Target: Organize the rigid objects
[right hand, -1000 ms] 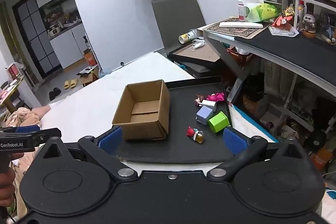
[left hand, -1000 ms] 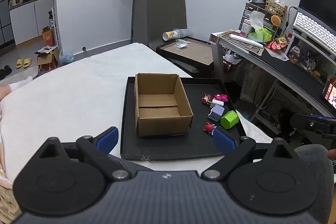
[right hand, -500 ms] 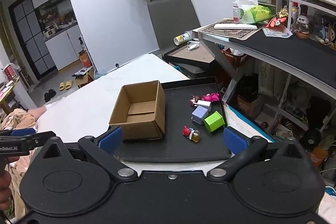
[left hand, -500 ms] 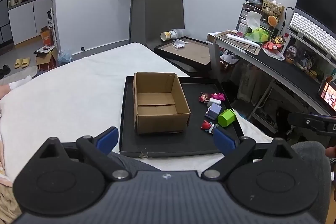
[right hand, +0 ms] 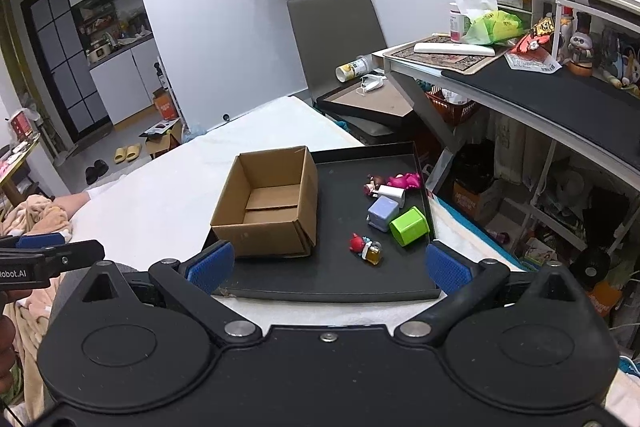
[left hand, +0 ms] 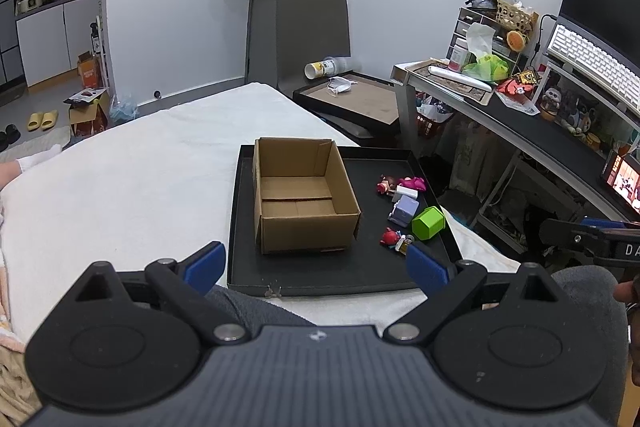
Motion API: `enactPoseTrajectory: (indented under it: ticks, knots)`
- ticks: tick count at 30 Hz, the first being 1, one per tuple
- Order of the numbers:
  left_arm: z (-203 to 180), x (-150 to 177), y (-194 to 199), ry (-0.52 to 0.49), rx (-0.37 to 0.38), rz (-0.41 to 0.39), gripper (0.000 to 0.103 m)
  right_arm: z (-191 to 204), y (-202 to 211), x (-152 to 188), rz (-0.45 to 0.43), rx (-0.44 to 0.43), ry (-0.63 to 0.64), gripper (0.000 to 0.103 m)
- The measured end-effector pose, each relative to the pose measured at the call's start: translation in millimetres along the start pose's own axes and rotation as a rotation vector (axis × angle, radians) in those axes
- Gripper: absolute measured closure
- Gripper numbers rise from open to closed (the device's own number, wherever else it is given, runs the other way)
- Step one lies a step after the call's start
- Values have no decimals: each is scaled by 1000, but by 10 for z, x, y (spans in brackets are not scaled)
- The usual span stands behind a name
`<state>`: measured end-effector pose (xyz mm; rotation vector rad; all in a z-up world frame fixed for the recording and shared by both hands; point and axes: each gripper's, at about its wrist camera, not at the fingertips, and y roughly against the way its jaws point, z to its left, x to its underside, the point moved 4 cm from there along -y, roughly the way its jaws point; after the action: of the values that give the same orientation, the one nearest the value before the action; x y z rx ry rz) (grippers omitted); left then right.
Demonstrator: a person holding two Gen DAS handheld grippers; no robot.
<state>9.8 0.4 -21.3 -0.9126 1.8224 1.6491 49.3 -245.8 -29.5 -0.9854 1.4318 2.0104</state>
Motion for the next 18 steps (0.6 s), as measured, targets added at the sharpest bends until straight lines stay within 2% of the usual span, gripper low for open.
enactPoseTrajectory:
  ticks: [18]
  knots:
    - [-37, 24, 44, -11, -3, -11, 7, -13, 5, 8, -3, 20, -7, 0]
